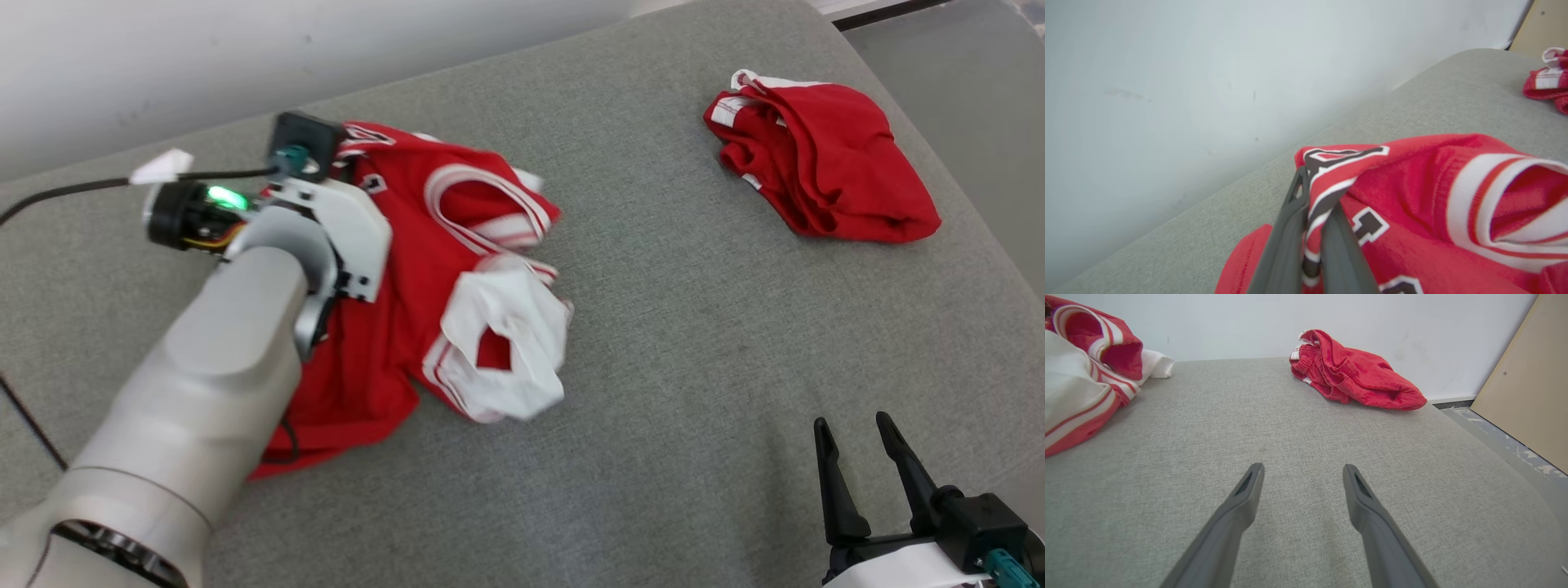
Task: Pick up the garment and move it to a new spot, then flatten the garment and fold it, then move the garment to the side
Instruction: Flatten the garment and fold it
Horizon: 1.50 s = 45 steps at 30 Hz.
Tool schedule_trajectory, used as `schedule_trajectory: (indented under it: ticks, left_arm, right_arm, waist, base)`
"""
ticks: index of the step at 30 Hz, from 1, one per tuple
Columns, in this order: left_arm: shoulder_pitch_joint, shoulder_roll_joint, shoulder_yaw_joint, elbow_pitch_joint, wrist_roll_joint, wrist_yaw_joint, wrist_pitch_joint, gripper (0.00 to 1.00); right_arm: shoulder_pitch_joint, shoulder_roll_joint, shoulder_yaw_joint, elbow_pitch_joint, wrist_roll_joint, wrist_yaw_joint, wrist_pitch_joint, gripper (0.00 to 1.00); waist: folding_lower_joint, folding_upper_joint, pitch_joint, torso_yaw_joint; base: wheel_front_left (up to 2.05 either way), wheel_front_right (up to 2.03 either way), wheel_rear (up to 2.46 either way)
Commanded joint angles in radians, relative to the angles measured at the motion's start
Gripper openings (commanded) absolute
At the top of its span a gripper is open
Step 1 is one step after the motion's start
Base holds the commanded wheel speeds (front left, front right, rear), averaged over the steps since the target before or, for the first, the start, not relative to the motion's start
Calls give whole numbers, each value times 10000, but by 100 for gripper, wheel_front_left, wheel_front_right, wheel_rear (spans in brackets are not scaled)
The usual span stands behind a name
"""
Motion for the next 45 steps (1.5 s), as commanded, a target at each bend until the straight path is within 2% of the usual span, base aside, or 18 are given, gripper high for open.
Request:
schedule_trajectory:
  ticks: [1, 5, 6, 7, 8, 9, 22, 27, 35, 40, 45]
  left_arm:
    - [-162, 164, 181, 214, -174, 229, -270, 0]
    - [-262, 220, 473, 705, -321, 572, -869, 0]
    - [-201, 178, 494, 831, -385, 542, -947, 19]
    - [-123, 126, 468, 954, -374, 464, -987, 48]
    - [-57, 76, 438, 1060, -401, 411, -992, 92]
    - [22, 4, 441, 1170, -471, 313, -992, 100]
    - [218, -718, 562, 1378, -988, -433, -1487, 100]
    - [224, -1079, 462, 908, -1079, -705, -1556, 100]
    - [1043, -1650, -117, -464, -1416, -1292, -676, 100]
    - [1995, -1714, -656, -1444, -1426, -1201, 123, 100]
    - [2764, -1383, -915, -2126, -1301, -737, 586, 100]
  right_arm:
    - [-83, -24, 10, 43, 81, -30, -24, 100]
    - [-64, -24, -14, 86, 52, -30, -24, 100]
    - [-52, -24, -10, 103, 38, -30, -24, 100]
    - [-41, -24, -5, 127, 18, -30, -24, 100]
    - [-31, -24, -25, 143, -14, -30, -24, 100]
    - [-28, -24, -49, 163, -39, -30, -24, 100]
    - [350, -27, -379, 300, -400, -30, -24, 100]
    - [561, -25, -459, 340, -545, -30, -24, 100]
    - [704, -25, -449, 251, -503, -30, -23, 100]
    - [759, -24, -536, 167, -421, -30, -24, 100]
    - [716, -24, -537, 121, -317, -30, -24, 100]
  waist:
    - [-1, 0, -1, -19]
    - [-1, 0, -18, -8]
    - [-1, 0, -30, 8]
    - [-1, 0, -53, 32]
    - [-1, 0, -76, 65]
    - [-1, 0, -105, 103]
    - [-1, 0, -1082, 704]
    - [-1, 0, -1527, 824]
    - [-1, 0, -1690, 786]
    - [-1, 0, -1531, 744]
    - [-1, 0, -1278, 733]
  base:
    - [0, 0, 0]
    - [0, 0, 0]
    - [0, 0, 0]
    - [0, 0, 0]
    - [0, 0, 0]
    - [0, 0, 0]
    - [0, 0, 0]
    - [0, 0, 0]
    - [0, 0, 0]
    - [0, 0, 0]
    - [0, 0, 0]
